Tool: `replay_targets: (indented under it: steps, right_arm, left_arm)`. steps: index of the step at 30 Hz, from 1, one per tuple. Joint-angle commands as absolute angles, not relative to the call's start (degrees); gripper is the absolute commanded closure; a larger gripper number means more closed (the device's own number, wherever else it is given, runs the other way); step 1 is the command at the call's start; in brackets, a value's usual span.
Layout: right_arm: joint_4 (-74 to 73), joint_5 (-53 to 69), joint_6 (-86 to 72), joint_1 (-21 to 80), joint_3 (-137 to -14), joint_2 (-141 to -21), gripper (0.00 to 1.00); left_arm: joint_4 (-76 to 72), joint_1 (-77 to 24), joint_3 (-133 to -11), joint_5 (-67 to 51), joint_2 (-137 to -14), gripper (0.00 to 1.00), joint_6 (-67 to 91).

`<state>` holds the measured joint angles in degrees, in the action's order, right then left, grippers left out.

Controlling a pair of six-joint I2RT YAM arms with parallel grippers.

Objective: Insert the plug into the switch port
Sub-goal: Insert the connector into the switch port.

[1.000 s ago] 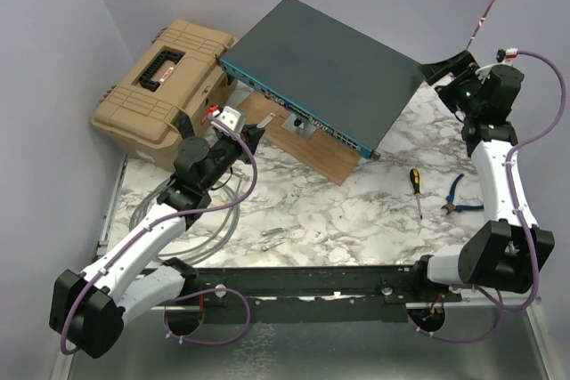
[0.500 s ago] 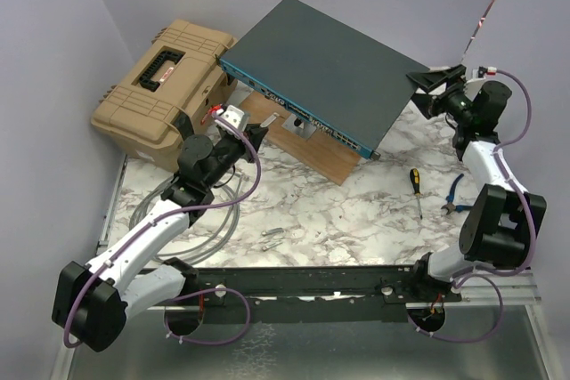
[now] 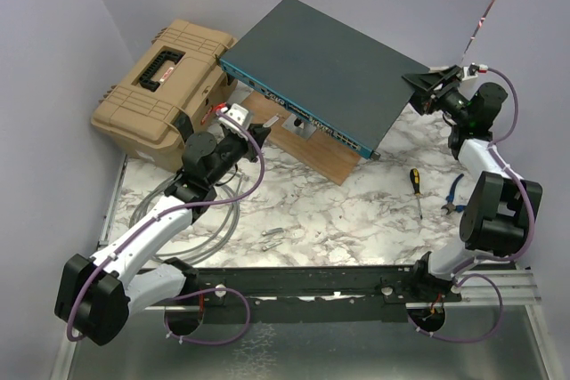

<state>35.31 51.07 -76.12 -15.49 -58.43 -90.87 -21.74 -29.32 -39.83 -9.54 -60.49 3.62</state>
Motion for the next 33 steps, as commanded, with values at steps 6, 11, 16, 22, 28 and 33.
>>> replay_targets:
  steps: [6, 11, 16, 22, 28, 33]
  right_arm:
    - [39.4, 54.17, -79.25, -15.33, -59.56, -92.25, 0.47]
    - [39.55, 54.45, -79.54, -15.25, -59.64, -92.51, 0.58]
    - [39.3, 54.49, -79.78, -15.15, -59.85, -92.77, 0.62]
    - [39.08, 54.51, -79.89, -15.15, -59.96, -92.77, 0.62]
    - [38.19, 54.4, -79.52, -15.2, -60.14, -92.81, 0.62]
    - [38.03, 54.49, -79.54, -15.19, -60.48, -92.9, 0.62]
  left_arm:
    - [-23.88, -29.19, -42.54, -9.95, -61.52, 1.0, 3.16]
    - [-24.63, -29.31, -42.7, -9.68, -61.44, 1.0, 3.57]
    - [-25.63, -29.71, -42.5, -9.5, -61.73, 1.0, 3.47]
    - [-27.47, -30.25, -42.56, -7.83, -62.86, 1.0, 4.02]
    - [-29.93, -30.75, -42.21, -5.7, -63.67, 1.0, 4.7]
    - [-31.18, -31.04, -42.08, -4.39, -63.93, 1.0, 4.9]
